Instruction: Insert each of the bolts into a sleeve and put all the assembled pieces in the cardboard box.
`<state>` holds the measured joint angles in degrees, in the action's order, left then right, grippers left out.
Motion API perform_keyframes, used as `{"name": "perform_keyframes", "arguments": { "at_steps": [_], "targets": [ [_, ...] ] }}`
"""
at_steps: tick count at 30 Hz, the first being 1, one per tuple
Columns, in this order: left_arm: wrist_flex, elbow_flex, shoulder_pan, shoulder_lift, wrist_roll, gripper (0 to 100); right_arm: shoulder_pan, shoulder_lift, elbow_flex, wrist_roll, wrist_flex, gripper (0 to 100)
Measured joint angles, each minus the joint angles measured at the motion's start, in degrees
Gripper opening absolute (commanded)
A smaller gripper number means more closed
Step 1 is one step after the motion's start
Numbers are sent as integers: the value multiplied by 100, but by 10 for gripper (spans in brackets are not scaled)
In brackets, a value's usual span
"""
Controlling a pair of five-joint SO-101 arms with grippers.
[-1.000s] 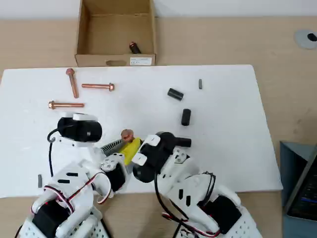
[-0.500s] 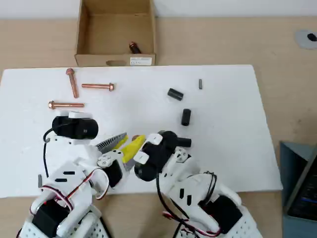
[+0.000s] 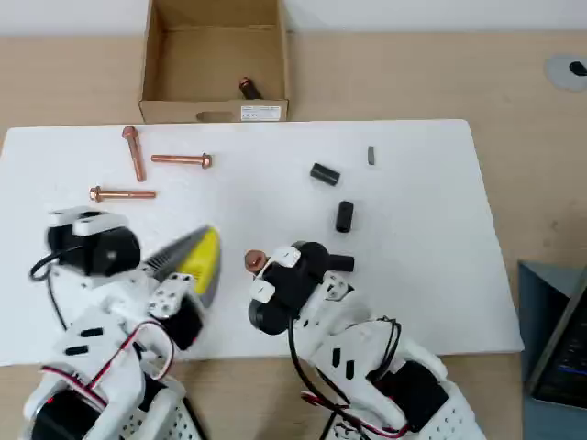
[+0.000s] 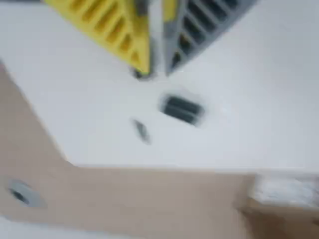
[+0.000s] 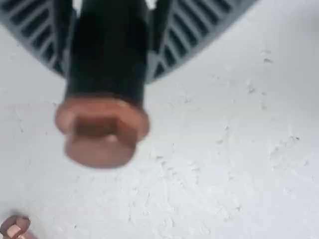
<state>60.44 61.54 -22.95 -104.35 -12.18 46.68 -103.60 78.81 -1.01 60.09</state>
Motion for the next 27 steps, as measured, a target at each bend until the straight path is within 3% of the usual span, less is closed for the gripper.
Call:
{"name": "perform_keyframes", "arguments": {
  "at_steps": [6, 15, 21, 27],
  "targets": [
    [0, 88, 1301, 0, 905, 2, -369, 0, 0, 26, 0, 9],
    [149, 1248, 2699, 9, 1011, 1, -1152, 0, -18, 686, 0, 9],
    [149, 2198, 3235, 18, 1486, 1, -1345, 35, -686, 818, 0, 9],
    [149, 2734, 3341, 26, 1705, 1, -1354, 1556, -1881, 1002, -404, 9]
  ]
}}
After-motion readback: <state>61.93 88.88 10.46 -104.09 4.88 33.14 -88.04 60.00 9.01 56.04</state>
